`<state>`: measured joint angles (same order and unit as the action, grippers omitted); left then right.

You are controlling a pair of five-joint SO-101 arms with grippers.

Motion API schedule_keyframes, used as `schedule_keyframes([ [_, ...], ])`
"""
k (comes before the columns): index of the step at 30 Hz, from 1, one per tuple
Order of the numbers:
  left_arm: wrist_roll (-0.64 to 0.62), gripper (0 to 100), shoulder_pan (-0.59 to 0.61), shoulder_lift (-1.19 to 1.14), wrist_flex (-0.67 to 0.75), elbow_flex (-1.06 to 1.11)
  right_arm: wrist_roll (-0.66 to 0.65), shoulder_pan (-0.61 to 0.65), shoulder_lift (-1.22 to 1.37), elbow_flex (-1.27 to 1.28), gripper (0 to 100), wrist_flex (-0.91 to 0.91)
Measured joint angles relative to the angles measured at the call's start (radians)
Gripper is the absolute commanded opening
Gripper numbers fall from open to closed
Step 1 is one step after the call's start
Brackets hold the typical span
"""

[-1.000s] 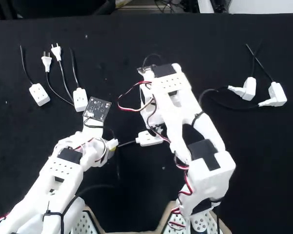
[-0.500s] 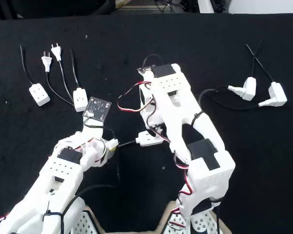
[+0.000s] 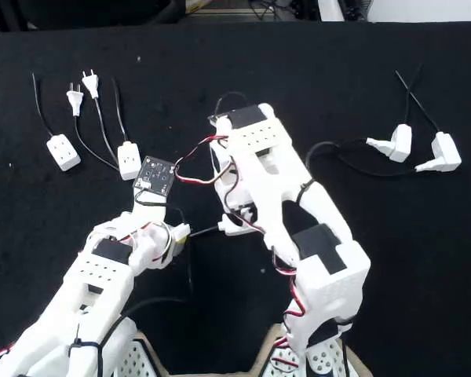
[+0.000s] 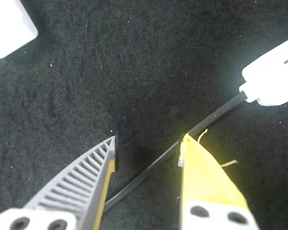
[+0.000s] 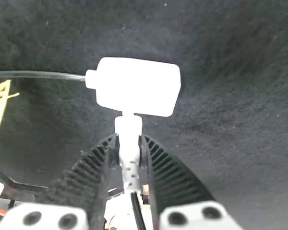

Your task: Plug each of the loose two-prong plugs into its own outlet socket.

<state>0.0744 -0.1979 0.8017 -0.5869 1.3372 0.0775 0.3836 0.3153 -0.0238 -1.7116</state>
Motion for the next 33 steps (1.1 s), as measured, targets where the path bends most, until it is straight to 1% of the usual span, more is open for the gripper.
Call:
schedule_keyframes([
  [6, 0.0, 22, 0.0, 0.0, 0.0, 0.0, 0.0, 0.0, 0.0, -0.011, 1.1, 0.0],
  [13, 0.0, 22, 0.0, 0.0, 0.0, 0.0, 0.002, 0.002, 0.003, -0.114, 1.1, -0.017],
  [22, -0.003, 22, 0.0, 0.0, 0.0, 0.0, 0.002, -0.002, 0.135, -0.144, 1.1, -0.02],
  [33, -0.003, 22, 0.0, 0.0, 0.0, 0.0, 0.002, -0.002, 0.147, -0.155, 1.1, -0.021],
])
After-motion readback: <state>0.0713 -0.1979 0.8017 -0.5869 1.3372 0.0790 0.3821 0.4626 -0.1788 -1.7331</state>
